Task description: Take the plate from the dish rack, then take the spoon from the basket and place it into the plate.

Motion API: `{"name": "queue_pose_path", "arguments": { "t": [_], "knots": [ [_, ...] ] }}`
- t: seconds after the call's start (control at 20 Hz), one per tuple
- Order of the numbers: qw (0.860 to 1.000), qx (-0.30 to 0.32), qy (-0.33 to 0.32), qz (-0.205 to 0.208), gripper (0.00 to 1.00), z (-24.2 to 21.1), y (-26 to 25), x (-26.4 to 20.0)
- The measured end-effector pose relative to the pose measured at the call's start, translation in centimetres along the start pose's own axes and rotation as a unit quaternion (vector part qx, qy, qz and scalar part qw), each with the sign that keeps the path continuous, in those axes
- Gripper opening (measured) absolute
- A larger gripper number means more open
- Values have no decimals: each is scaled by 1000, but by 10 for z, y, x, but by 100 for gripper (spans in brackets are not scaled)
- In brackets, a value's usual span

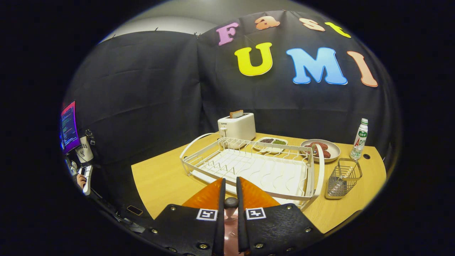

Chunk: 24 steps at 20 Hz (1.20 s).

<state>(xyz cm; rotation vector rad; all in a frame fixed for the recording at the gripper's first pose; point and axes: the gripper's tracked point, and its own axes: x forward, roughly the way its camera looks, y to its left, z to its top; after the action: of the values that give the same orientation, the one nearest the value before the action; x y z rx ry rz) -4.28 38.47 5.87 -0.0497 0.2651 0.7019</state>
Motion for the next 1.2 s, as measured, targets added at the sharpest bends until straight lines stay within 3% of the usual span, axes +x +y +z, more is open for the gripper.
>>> {"name": "queue_pose_path", "arguments": {
  "t": [0.3, 0.45, 0.75, 1.0, 1.2],
  "knots": [
    [999, -9, -16, -37, 17, 19, -15, -11],
    [998, -12, -33, -57, 26, 36, -23, -18],
    [989, -10, -84, -121, 26, 88, -53, -47],
    [969, 2, -121, -216, 26, 126, -94, -86],
    [956, -12, -135, -261, 26, 142, -119, -109]
  ]
}}
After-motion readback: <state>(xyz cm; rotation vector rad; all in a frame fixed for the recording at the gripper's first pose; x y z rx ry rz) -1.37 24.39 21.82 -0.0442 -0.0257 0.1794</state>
